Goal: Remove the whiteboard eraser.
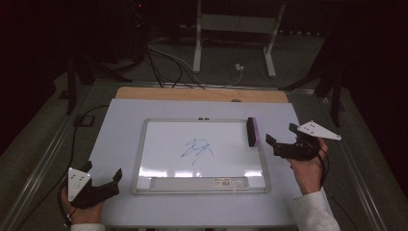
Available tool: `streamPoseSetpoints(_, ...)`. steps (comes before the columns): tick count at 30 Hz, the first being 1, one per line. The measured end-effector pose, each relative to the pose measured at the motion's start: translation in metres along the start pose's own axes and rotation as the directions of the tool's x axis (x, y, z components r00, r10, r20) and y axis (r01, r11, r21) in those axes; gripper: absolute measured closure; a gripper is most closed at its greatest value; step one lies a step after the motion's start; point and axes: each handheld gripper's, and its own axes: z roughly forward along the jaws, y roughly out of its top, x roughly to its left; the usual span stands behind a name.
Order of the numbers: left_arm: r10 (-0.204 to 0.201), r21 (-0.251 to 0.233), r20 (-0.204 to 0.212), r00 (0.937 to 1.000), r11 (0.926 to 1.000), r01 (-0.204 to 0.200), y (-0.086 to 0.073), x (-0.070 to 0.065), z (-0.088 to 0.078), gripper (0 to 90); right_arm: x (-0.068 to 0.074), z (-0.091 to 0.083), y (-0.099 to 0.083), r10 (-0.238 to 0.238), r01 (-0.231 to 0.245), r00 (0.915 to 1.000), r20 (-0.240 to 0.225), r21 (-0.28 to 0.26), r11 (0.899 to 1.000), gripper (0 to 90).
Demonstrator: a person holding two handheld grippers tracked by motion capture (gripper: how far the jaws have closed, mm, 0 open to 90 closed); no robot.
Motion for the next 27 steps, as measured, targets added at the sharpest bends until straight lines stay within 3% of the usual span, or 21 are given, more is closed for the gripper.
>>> streamPoseSetpoints(27, 0.001, 0.008, 0.001, 1.0, 1.0, -0.001, -0.001, 0.0, 0.001, 0.6, -0.012, 0.057, 0.002, 0.025, -0.025, 0.9997, 0.006, 0.108, 0.994, 0.7)
